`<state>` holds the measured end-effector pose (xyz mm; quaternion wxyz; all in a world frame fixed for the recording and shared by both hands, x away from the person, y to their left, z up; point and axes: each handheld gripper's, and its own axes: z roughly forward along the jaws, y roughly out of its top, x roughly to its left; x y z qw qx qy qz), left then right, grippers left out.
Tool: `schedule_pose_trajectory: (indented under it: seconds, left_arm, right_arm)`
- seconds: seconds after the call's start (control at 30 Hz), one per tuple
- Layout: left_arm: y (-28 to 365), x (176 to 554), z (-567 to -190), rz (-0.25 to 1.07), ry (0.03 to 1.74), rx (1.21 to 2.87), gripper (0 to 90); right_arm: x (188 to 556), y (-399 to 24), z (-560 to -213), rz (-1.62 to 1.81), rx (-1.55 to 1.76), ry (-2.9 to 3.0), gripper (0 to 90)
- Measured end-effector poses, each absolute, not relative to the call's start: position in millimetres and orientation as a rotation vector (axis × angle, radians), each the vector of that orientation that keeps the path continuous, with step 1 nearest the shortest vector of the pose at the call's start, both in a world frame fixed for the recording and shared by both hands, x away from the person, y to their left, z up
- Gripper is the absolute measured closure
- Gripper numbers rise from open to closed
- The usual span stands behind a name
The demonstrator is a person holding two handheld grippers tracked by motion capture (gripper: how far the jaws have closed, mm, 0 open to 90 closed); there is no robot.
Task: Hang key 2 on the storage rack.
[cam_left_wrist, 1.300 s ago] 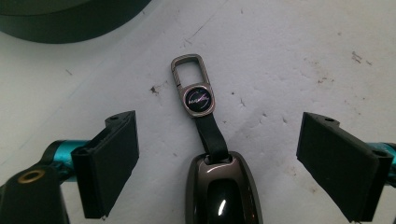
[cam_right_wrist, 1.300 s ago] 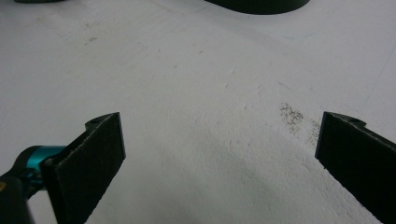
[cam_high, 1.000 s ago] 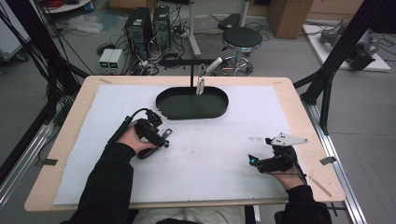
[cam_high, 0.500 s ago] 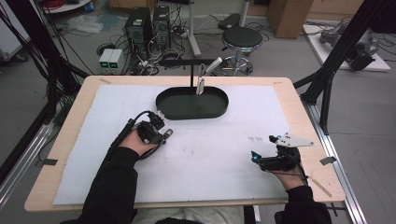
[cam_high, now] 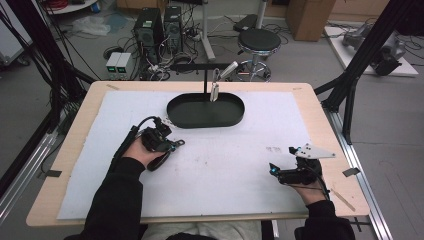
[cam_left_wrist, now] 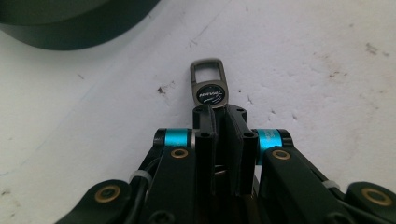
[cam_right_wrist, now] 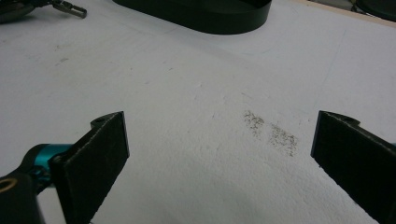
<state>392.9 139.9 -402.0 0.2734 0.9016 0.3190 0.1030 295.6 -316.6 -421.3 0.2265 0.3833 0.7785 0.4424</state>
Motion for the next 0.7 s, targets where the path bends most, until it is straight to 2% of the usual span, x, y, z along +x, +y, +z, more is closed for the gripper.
schedule_pose_trajectory:
  seconds: [0.3, 0.53, 0.7]
  left_arm:
    - [149, 386, -386, 0.283, 0.817, 2.333, 82.6]
    - [172, 393, -371, 0.264, 0.859, 2.236, 82.6]
    - [181, 396, -358, 0.301, 0.864, 2.212, 82.6]
  right_arm:
    - [296, -317, -422, 1.219, 1.066, 2.143, 2.8]
    - [297, -317, -423, 1.213, 1.064, 2.142, 2.8]
    - [297, -316, -423, 1.211, 1.064, 2.144, 2.9]
